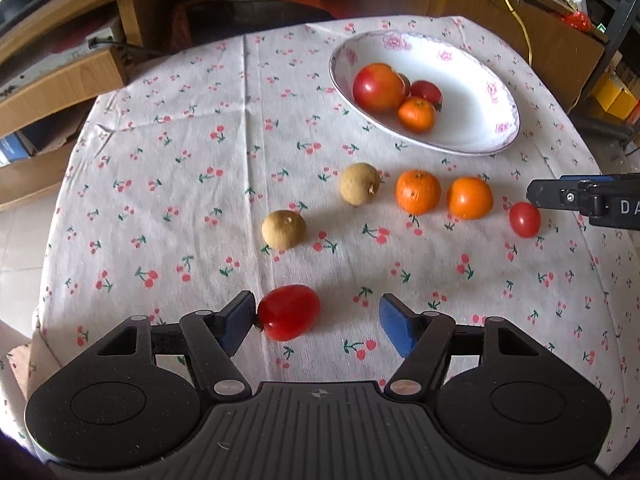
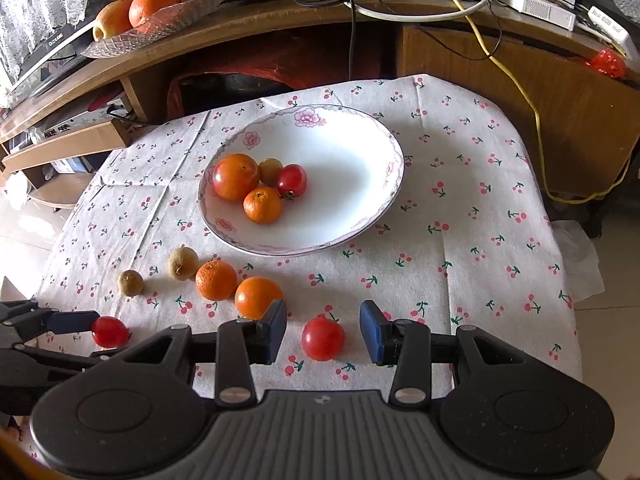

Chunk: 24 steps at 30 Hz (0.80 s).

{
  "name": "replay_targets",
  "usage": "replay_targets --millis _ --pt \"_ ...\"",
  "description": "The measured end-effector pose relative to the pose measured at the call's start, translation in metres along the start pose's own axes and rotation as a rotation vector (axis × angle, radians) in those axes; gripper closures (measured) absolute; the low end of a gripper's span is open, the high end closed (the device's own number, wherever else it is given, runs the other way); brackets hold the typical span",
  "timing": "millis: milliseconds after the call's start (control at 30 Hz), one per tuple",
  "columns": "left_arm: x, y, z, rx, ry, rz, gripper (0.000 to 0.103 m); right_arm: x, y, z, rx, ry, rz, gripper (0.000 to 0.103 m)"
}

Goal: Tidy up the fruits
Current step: 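Withdraw both open tools from the bowl toward the loose fruits, then grasp a red tomato with the left tool while the right tool grasps another red tomato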

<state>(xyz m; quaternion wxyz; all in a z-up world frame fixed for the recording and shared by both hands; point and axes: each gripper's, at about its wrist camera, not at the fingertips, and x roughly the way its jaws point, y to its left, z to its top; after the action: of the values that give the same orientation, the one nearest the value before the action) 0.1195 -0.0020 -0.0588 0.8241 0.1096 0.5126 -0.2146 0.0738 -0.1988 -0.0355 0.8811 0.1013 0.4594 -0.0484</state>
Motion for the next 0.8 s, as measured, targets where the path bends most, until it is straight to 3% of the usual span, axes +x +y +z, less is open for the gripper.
replay_targets --millis 167,400,533,800 --pt "0.000 -0.003 -0.003 0.017 0.005 0.010 0.033 0.001 0.001 0.000 -0.004 0.006 0.002 0.062" --pt "-0.008 0.001 -0.008 -0.011 -0.014 0.014 0.054 -0.001 -0.002 -0.001 -0.004 0.009 0.000 0.062" --pt "0.003 0.006 -0.007 -0.023 0.014 0.020 0.055 -0.002 -0.007 -0.005 0.006 0.015 -0.003 0.062" --pt "0.005 0.001 -0.003 0.014 -0.005 0.034 0.055 0.006 -0.017 -0.007 0.026 0.041 -0.015 0.062"
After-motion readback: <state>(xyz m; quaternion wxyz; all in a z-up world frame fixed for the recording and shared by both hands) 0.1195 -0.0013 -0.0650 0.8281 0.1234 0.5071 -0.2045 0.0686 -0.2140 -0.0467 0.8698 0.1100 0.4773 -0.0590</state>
